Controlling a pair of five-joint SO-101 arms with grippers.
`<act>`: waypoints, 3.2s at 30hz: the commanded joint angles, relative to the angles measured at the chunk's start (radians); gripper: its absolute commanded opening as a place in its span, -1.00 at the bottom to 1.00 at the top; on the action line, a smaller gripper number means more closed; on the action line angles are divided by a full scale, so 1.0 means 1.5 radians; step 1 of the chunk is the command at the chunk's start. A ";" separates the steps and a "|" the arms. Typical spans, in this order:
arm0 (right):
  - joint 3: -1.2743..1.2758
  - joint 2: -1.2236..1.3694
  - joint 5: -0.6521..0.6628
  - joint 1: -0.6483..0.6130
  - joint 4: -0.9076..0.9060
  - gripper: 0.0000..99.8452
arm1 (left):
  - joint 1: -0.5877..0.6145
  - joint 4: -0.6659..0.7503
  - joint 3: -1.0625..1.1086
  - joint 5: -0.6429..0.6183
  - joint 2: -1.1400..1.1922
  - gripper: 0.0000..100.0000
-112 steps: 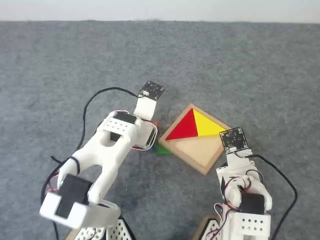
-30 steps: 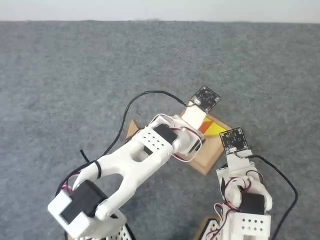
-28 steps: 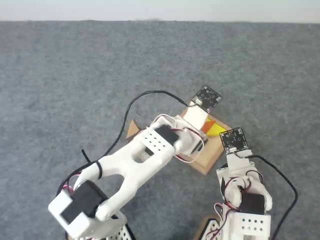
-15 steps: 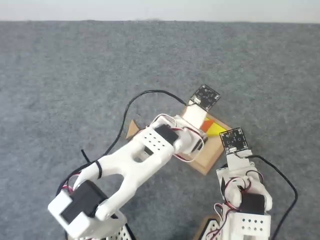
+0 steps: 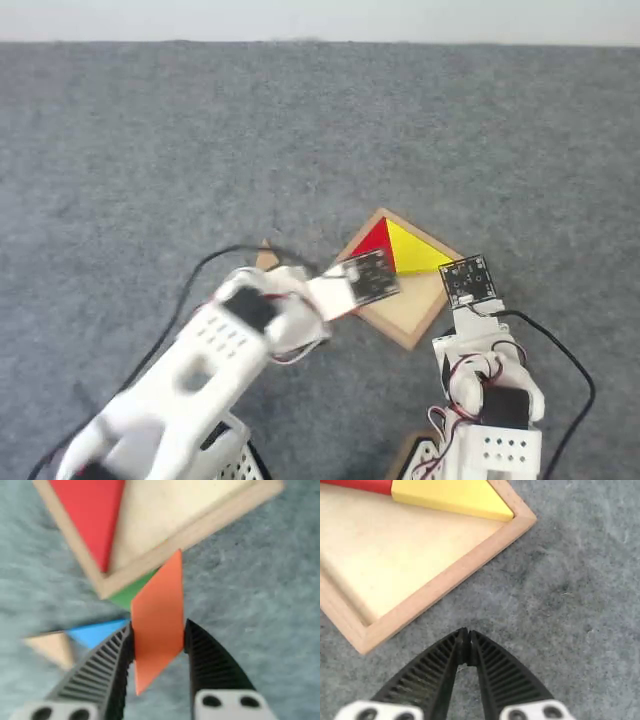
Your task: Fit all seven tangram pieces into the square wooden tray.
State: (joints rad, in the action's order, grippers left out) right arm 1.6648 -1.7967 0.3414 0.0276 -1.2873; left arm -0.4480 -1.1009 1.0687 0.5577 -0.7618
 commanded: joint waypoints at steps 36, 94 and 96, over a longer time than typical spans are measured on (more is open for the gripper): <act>0.012 -0.013 -0.001 -0.004 0.004 -0.98 | -0.101 -0.222 0.145 0.285 -0.339 -0.80; 0.012 -0.013 -0.001 -0.004 0.004 -0.98 | -0.177 -0.038 -0.738 -0.533 0.765 -0.54; 0.012 -0.013 -0.001 -0.004 0.004 -0.98 | -0.175 -0.042 -0.732 -0.533 0.761 -0.54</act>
State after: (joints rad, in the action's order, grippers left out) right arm 1.6648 -1.7967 0.3414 0.0276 -1.2873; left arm -0.7089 -1.1469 0.0069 -0.2509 0.3936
